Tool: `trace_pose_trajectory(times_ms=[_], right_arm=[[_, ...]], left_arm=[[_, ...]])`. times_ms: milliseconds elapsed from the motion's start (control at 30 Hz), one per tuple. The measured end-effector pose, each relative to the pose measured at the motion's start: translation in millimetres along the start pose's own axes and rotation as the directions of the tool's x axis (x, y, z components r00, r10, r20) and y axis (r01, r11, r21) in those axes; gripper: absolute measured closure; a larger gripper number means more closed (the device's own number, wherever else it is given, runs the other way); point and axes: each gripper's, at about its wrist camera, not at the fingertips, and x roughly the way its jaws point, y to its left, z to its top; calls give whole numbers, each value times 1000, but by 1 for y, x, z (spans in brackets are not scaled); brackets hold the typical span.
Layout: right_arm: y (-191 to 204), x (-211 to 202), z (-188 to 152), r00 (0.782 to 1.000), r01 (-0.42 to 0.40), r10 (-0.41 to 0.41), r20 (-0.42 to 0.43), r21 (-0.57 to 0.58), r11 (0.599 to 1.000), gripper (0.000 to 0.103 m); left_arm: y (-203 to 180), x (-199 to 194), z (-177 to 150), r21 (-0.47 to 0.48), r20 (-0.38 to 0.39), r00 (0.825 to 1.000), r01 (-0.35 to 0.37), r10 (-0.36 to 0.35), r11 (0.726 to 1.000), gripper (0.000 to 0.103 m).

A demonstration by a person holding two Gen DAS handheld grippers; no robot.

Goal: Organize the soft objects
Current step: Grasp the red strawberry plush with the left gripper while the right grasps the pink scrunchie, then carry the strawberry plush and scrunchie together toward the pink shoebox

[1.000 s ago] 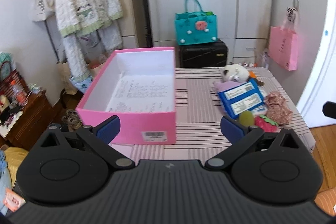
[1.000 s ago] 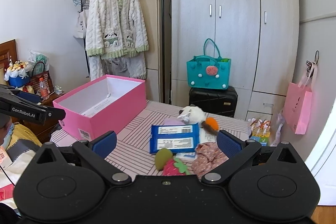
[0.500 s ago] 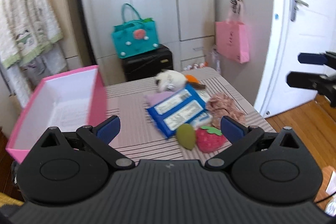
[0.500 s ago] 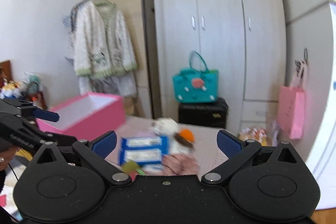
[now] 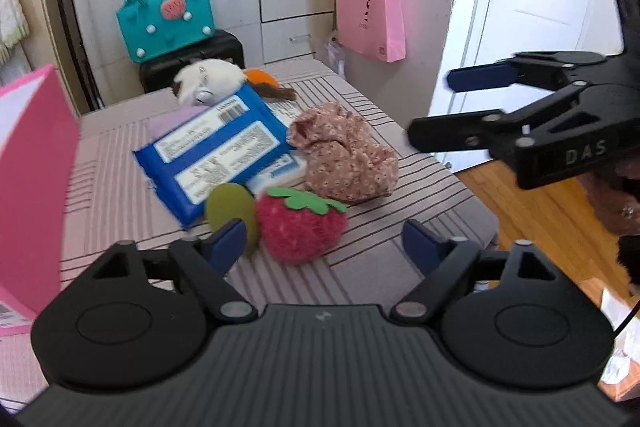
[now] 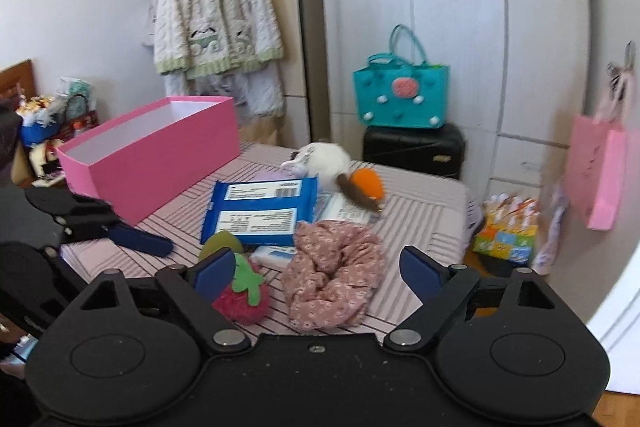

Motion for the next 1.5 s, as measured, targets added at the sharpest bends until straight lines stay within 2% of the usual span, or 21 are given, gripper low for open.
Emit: trace_pose_trajectory(times_ms=[67,133,233,533,567,600,633,667,700,733,767,833,967,1133,1300,1500], right_arm=[[-5,10,0,999,-33,34,-18,33,999,12],[-12,24,-2,998,-52,55,-41,75,996,14],[-24,49,-6,994,-65,76,-83,124,990,20],[-28,93,-18,987,-53,69,-148,110,993,20],[-27,97,-18,986,-48,64,-154,107,993,22],[-27,98,-19,986,-37,54,-156,108,993,27],[-28,99,-19,986,-35,51,-156,109,993,42],[-29,98,-18,986,-40,57,-155,112,993,53],[-31,96,-18,987,-45,62,-149,119,992,57],[-33,93,-18,988,-43,61,-140,125,991,68],[-35,89,-18,989,-39,57,-134,130,991,75],[-39,82,-19,991,-28,46,-129,141,990,81],[-44,72,-22,991,-20,40,-128,156,988,83],[-41,66,-29,990,-24,48,-130,180,983,83],[-33,62,-30,989,-34,58,-136,171,985,83],[-30,62,-29,981,7,28,-189,184,983,83]], left_arm=[[-3,9,1,6,-16,1000,-3,3,1000,26],[-4,21,1,-1,-44,999,-14,14,1000,33],[-3,35,1,-22,-77,996,-42,40,999,33],[-2,52,2,-42,-108,992,-75,70,996,33],[-3,54,2,-44,-109,991,-80,75,996,33],[-4,55,3,-39,-103,991,-86,82,995,33],[-5,54,3,-36,-95,992,-90,87,995,33],[-5,54,4,-34,-86,992,-93,90,995,33],[-6,53,4,-34,-80,992,-96,93,995,33],[-6,54,5,-36,-78,992,-98,95,995,33],[-6,54,6,-41,-78,992,-99,96,994,33],[-5,56,8,-53,-81,992,-104,100,993,33],[-3,60,10,-62,-84,990,-117,112,991,39],[0,62,12,-75,-88,986,-145,139,987,52],[5,62,12,-109,-98,987,-141,131,984,55],[5,62,12,-112,-100,987,-140,129,984,55]])
